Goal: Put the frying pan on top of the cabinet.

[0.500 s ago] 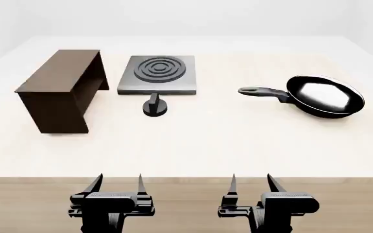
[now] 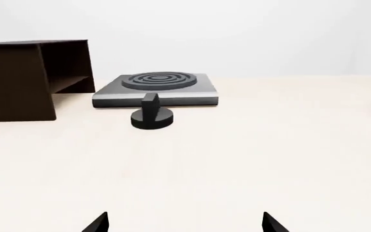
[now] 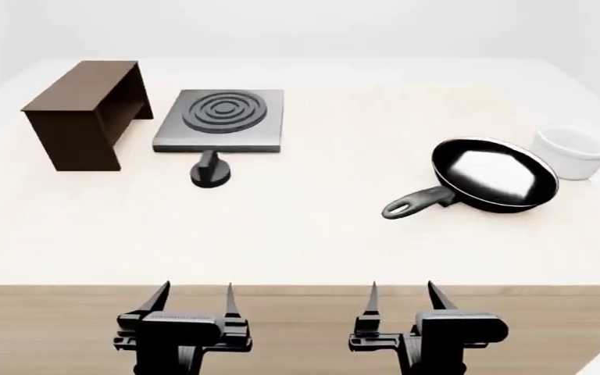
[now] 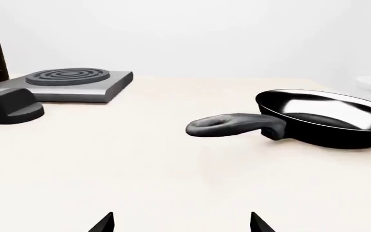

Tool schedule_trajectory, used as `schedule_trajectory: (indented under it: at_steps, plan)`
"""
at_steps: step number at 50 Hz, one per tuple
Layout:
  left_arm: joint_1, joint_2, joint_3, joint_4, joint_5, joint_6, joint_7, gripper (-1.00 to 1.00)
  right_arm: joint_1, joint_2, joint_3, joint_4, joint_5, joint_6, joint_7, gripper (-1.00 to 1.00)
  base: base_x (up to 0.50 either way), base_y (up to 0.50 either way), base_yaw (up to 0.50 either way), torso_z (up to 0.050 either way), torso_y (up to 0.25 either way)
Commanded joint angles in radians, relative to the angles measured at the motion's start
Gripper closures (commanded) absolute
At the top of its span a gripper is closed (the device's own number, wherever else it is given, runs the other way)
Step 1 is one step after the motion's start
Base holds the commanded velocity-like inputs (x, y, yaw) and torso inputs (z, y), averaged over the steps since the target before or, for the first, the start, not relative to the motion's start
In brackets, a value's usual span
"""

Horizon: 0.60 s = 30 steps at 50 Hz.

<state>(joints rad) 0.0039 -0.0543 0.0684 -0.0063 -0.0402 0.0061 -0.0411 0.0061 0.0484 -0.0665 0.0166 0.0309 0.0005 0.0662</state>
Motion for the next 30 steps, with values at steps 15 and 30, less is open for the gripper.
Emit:
schedule_trajectory:
  at_steps: [15, 30]
  plan:
    - [-0.005, -0.033, 0.043, -0.004, -0.036, -0.009, -0.034, -1.0, 0.012, 0.034, -0.037, 0.016, 0.032, 0.006, 0.051, -1.0, 0.0, -0.5, 0.0, 0.0, 0.0]
    - [-0.185, -0.07, 0.044, 0.522, 0.0, -0.59, -0.147, -1.0, 0.131, 0.111, 0.02, -0.601, 0.133, 0.651, 0.151, -1.0, 0.01, -0.15, 0.0, 0.0, 0.0]
